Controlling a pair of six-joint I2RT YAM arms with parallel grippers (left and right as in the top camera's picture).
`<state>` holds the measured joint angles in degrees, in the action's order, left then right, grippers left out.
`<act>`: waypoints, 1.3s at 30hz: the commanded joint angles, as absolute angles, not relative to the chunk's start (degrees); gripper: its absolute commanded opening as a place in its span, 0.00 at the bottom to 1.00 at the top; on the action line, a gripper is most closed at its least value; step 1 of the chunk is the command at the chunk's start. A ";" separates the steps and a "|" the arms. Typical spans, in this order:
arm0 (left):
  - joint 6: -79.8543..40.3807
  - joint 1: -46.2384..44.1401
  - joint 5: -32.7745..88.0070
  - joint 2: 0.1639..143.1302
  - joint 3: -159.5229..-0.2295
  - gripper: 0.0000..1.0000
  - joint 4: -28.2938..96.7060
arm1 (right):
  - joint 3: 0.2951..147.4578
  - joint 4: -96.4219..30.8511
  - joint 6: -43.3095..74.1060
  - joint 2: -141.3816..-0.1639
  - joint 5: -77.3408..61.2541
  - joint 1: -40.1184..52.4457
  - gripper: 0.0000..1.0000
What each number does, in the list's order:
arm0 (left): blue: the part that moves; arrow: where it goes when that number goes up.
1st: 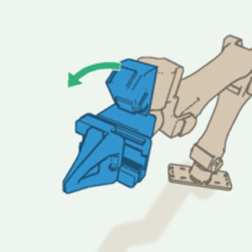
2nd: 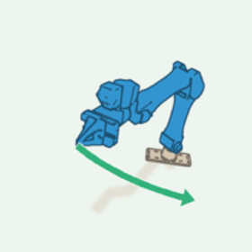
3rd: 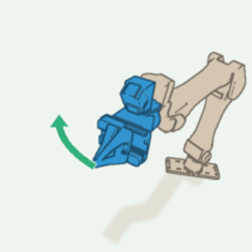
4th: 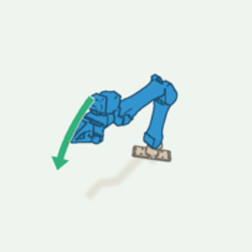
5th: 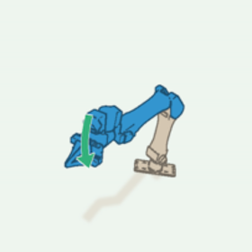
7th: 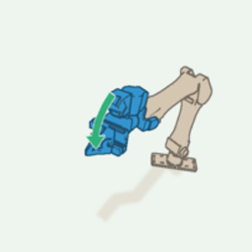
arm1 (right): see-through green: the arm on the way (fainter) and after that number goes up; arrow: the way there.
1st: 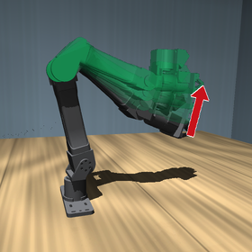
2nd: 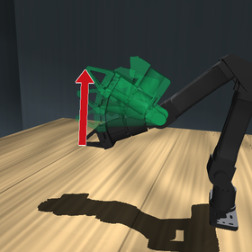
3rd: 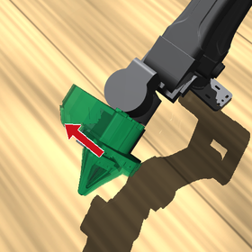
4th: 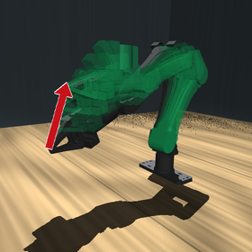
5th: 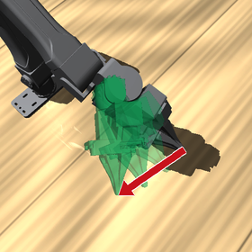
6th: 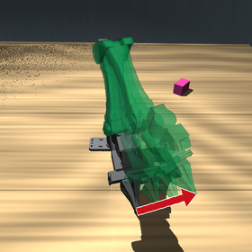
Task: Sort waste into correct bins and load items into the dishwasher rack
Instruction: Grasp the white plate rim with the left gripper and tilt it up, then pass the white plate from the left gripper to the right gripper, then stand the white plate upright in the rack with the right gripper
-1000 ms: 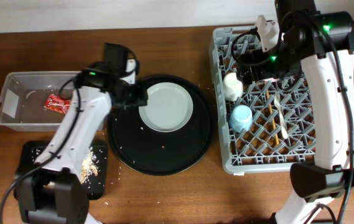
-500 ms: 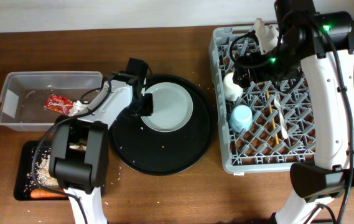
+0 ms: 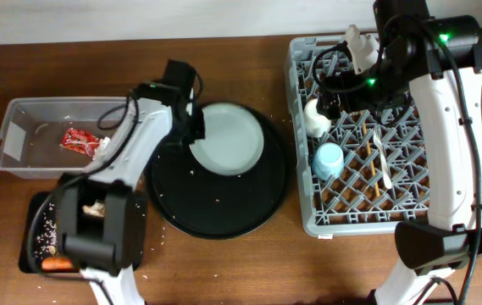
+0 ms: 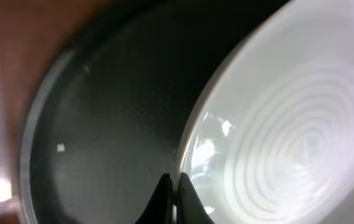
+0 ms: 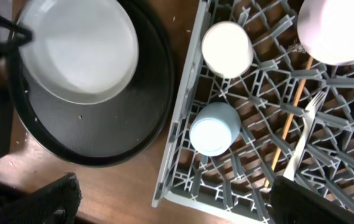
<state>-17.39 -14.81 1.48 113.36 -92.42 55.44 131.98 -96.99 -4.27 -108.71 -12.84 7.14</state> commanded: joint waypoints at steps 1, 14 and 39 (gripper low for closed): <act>-17.10 -14.20 2.63 102.17 -95.72 0.00 57.28 | 131.81 -97.23 -3.75 -109.06 -14.41 7.49 0.98; -15.51 -12.69 21.56 95.22 -95.74 0.00 57.74 | 131.15 -93.34 -3.79 -113.10 -24.88 13.54 0.73; -14.06 -12.69 29.23 95.22 -95.74 0.33 58.81 | 131.04 -90.08 -3.79 -114.39 -25.50 14.02 0.04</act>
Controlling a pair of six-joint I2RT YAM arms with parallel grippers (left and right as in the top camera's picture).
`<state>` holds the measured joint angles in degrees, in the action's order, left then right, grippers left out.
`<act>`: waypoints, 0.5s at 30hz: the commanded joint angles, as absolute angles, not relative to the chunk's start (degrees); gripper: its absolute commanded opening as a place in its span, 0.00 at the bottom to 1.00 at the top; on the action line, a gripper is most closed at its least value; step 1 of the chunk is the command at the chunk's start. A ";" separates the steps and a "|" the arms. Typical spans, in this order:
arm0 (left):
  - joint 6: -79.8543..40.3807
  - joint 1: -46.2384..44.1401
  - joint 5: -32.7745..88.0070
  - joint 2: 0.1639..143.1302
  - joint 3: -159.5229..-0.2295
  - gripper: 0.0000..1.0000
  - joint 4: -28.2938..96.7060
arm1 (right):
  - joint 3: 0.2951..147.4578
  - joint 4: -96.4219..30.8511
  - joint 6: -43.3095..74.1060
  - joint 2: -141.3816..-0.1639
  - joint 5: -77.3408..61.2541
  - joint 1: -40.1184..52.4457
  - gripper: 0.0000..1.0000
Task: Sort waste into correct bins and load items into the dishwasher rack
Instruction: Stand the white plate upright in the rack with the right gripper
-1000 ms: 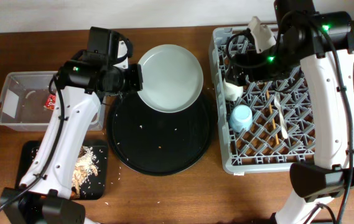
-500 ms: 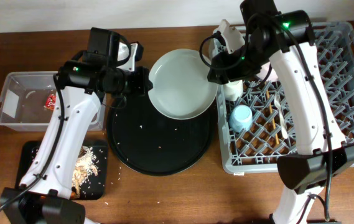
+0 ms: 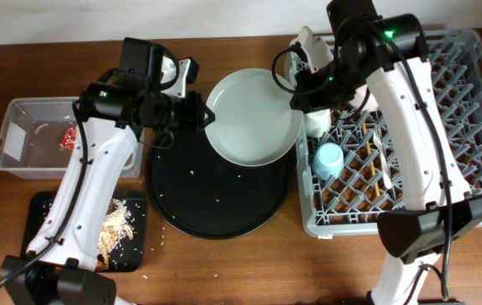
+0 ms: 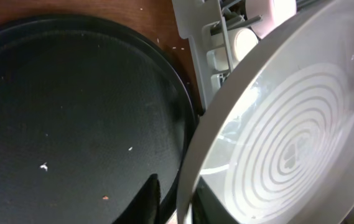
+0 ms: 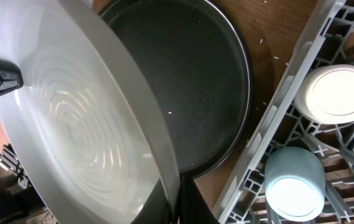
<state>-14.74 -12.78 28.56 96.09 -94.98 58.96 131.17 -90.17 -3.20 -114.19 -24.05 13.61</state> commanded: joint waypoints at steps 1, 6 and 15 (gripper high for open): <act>-14.06 -12.69 29.23 95.22 -95.74 0.52 58.81 | 131.04 -90.00 -3.86 -114.39 -25.43 14.00 0.04; -14.06 -12.56 30.59 94.37 -96.07 0.87 57.30 | 132.09 -89.78 -3.95 -113.36 -20.93 9.65 0.04; -14.06 -12.58 27.16 94.37 -96.05 0.99 56.23 | 133.40 -89.67 -2.46 -111.00 13.93 -13.30 0.04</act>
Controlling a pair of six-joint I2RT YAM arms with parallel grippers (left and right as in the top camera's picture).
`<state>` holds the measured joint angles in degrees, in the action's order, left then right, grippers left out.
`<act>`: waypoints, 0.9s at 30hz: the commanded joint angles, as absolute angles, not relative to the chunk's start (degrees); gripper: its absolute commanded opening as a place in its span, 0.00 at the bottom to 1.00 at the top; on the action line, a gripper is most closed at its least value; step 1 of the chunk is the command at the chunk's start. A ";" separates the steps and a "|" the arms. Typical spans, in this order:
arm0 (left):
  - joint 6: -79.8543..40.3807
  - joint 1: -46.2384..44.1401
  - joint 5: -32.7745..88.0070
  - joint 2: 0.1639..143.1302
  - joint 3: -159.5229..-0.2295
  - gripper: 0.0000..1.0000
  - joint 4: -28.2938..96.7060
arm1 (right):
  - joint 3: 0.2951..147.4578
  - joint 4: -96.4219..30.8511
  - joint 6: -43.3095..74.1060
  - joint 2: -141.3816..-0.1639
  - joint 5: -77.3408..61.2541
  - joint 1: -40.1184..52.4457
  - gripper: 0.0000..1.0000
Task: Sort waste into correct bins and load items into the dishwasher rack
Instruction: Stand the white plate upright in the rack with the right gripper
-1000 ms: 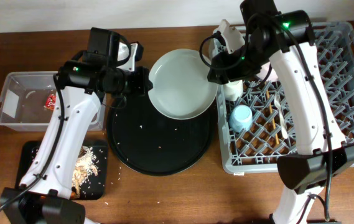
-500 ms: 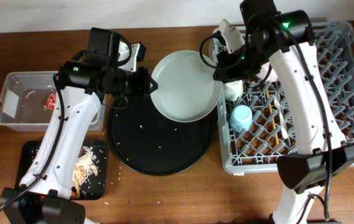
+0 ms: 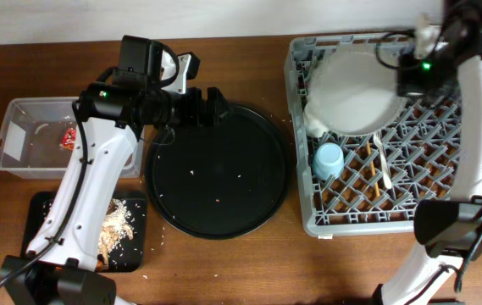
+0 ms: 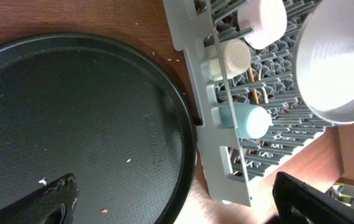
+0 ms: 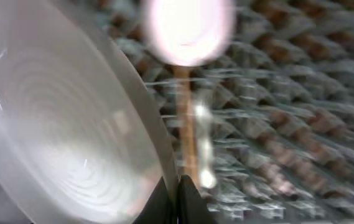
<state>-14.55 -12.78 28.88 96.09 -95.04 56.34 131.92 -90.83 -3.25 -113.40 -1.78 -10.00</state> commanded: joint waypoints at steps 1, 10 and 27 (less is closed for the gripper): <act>-14.06 -12.58 27.18 94.37 -96.05 0.99 56.23 | 133.40 -88.66 -2.46 -111.00 17.28 -14.44 0.04; -14.06 -12.58 27.16 94.37 -96.05 0.99 56.23 | 129.21 -77.49 -5.67 -111.11 39.70 -15.03 0.04; -14.06 -12.58 27.16 94.37 -96.05 0.99 56.25 | 113.40 -79.09 -5.50 -111.11 26.63 -9.32 0.13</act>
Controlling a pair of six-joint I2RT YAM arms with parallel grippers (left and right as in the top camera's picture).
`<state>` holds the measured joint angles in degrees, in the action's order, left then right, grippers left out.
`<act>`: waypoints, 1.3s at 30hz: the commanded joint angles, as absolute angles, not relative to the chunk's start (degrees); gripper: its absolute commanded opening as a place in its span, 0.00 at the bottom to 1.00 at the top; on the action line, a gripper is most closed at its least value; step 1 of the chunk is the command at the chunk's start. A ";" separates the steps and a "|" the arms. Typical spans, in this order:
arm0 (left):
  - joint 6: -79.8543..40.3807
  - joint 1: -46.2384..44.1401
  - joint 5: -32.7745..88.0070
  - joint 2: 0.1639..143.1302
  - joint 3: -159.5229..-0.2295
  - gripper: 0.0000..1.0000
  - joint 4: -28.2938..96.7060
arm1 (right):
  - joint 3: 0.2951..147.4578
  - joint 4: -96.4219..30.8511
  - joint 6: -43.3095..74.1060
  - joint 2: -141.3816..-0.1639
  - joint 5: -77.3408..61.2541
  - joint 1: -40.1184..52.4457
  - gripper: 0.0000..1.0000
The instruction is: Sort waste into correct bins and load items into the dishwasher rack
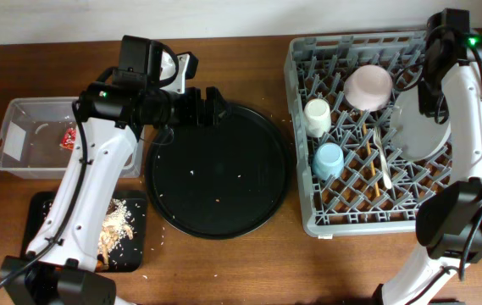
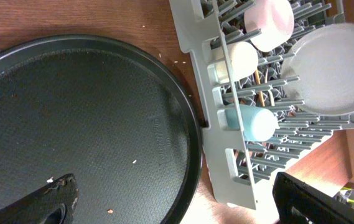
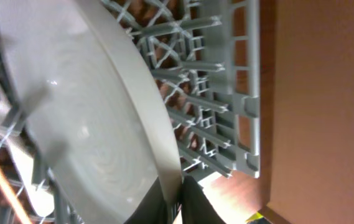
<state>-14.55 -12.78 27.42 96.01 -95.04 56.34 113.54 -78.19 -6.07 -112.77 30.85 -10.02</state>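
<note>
The white plate (image 1: 417, 129) stands tilted at the right side of the grey dishwasher rack (image 1: 301, 188), its lower part among the tines. My right gripper (image 3: 174, 190) is shut on the plate's rim (image 3: 140, 99). Also in the rack are a pink bowl (image 1: 368, 85), a white cup (image 1: 317, 114), a blue cup (image 1: 329, 159) and a fork (image 1: 382, 149). My left gripper (image 1: 210, 105) hangs open and holds nothing, over the far left edge of the round black tray (image 1: 217, 178). Its fingers (image 2: 47, 200) frame the tray (image 2: 83, 118) and the rack's edge (image 2: 217, 134).
A clear bin (image 1: 22, 114) with a red wrapper (image 1: 72, 138) stands at the left. In front of it lies a small black tray (image 1: 135, 252) with food scraps. Crumbs dot the round tray. A wooden stick (image 1: 368, 151) lies in the rack.
The plate in my right gripper has gone from over the rack's far middle, where it hid the bowl, to the rack's right side among the tines. My left arm has stayed put, open.
First my left gripper was shut on the plate's rim on the black tray, the right one open over the rack. Then both held the raised plate beside the rack. Then the left was open and the right held the plate over the rack, now at its right side.
</note>
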 commanded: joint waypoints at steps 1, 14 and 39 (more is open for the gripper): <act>-14.06 -12.58 27.16 94.37 -96.05 0.99 56.23 | 113.40 -79.09 -5.52 -111.11 24.91 -9.32 0.24; -14.06 -12.58 27.16 94.37 -96.05 0.99 56.23 | 128.75 -79.24 -5.06 -104.77 -2.92 -9.37 0.99; -14.06 -12.58 27.16 94.37 -96.05 0.99 56.23 | 124.46 -76.42 -5.74 -61.71 -10.09 -3.73 0.99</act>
